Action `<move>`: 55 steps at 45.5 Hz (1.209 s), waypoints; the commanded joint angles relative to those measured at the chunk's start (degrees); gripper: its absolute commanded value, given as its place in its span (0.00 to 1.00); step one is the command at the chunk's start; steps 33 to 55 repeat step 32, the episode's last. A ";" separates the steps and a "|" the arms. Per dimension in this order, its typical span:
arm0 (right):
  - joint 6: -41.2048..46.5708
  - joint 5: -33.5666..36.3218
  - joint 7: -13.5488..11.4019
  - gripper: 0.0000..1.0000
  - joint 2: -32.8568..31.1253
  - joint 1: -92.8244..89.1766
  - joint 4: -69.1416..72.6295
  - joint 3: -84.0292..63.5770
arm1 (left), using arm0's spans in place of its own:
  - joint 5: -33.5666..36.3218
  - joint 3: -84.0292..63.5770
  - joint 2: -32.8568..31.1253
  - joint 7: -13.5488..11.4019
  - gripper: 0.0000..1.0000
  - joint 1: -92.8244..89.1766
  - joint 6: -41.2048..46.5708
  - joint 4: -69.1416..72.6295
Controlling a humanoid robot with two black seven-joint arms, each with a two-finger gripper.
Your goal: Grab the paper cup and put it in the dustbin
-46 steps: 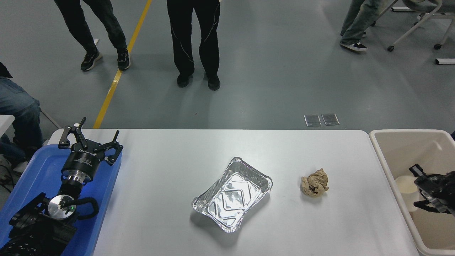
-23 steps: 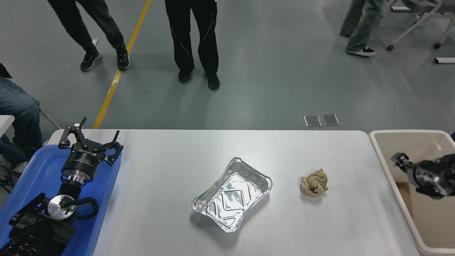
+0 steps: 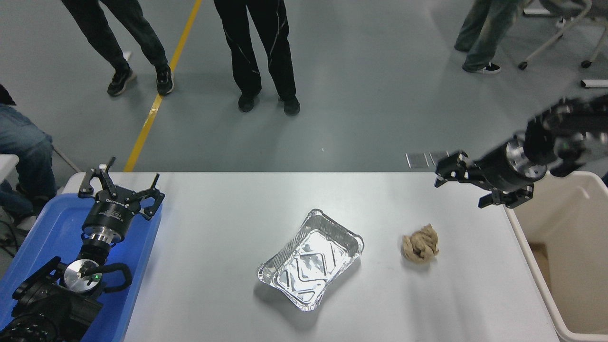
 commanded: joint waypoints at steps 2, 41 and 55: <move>9.29 3.27 -6.57 1.00 1.03 19.32 10.86 -3.69 | -0.01 -0.05 -0.01 -0.03 0.99 0.03 0.00 0.04; 9.29 5.65 -8.77 1.00 2.26 28.30 16.76 -3.51 | -0.01 -0.05 -0.01 -0.03 0.99 0.03 0.00 0.04; 9.29 5.65 -8.77 1.00 2.26 28.30 16.76 -3.51 | -0.01 -0.05 -0.01 -0.03 0.99 0.03 0.00 0.04</move>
